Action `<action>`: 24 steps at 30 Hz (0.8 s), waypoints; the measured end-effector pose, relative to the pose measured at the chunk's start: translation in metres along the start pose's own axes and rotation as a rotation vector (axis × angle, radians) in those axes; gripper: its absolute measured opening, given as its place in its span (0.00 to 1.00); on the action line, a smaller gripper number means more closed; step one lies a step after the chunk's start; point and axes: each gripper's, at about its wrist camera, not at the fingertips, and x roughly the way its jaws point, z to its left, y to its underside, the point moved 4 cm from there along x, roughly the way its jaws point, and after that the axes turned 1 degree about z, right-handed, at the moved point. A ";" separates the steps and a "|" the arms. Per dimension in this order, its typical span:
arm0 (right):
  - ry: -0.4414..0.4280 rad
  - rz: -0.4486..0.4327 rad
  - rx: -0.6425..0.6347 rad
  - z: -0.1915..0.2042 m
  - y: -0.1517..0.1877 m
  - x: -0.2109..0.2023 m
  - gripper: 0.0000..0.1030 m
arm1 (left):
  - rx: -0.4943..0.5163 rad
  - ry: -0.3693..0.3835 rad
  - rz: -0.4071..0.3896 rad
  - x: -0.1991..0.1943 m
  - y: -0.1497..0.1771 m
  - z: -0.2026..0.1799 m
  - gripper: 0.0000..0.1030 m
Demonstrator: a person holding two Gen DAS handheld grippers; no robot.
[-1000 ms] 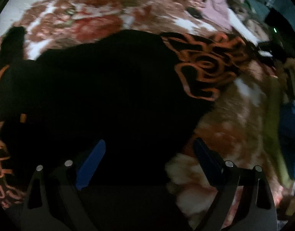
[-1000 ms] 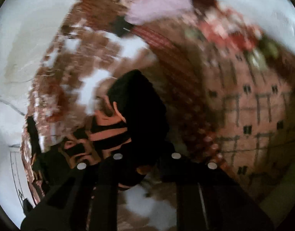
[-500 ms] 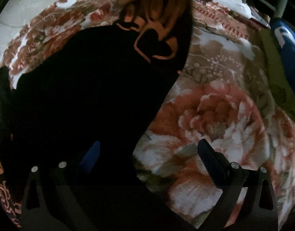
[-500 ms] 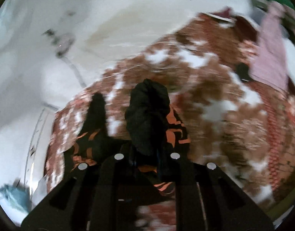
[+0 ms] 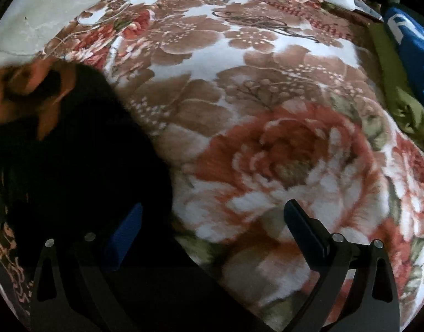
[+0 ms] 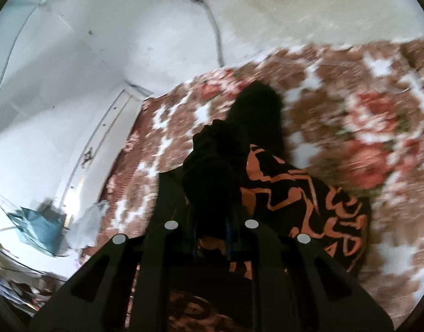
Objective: Fold large clothes
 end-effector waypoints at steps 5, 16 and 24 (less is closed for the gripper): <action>-0.050 0.113 0.064 0.040 0.032 0.099 0.15 | -0.038 0.054 -0.007 0.000 0.008 0.007 0.95; 0.077 0.356 0.096 0.047 0.119 0.264 0.15 | 0.148 0.027 -0.065 -0.001 0.027 -0.001 0.95; 0.097 0.461 0.055 0.067 0.137 0.308 0.65 | 0.118 0.055 -0.052 -0.024 0.050 -0.005 0.95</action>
